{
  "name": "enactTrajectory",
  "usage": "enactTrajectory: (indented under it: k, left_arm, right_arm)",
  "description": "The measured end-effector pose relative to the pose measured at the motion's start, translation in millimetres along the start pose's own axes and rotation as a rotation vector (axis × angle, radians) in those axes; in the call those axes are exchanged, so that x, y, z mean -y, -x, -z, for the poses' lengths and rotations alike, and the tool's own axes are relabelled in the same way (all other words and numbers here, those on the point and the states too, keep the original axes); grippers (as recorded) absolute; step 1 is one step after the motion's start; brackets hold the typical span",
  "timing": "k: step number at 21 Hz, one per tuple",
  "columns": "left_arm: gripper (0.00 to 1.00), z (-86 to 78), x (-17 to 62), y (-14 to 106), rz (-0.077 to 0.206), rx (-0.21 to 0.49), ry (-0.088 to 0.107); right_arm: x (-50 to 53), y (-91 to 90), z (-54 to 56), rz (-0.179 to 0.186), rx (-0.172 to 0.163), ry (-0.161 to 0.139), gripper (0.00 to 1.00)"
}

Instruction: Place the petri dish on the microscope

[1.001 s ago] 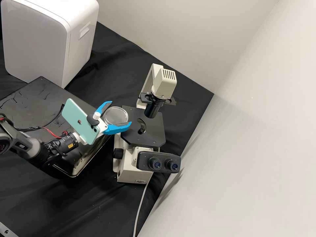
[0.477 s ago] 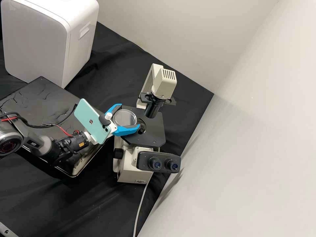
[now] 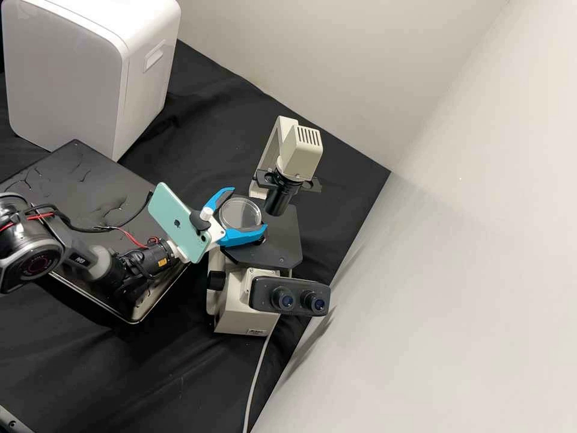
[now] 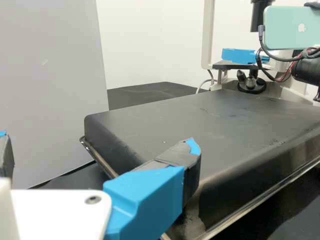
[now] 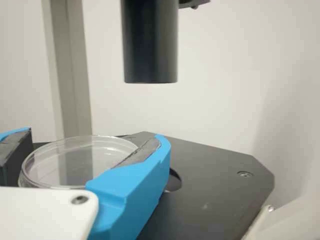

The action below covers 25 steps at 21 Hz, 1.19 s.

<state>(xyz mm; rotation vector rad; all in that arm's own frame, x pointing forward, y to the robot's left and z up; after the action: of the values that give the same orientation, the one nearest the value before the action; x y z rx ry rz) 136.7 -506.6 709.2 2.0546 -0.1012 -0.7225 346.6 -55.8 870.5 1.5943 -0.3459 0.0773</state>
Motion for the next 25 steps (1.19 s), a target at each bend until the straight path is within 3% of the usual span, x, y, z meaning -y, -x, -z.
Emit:
enactTrajectory:
  k: [13, 25]
  left_arm:
    - [1.0, -0.3, 0.4, -0.1, 0.002, 0.001, -0.001]
    - [1.0, -0.1, 1.2, -0.3, 0.006, 0.0, -0.002]
  right_arm:
    - [-2.3, -11.8, -10.1, -0.021, 0.016, 0.027, 0.0]
    - [-1.3, -11.4, -15.0, -0.038, 0.009, 0.08, 0.0]
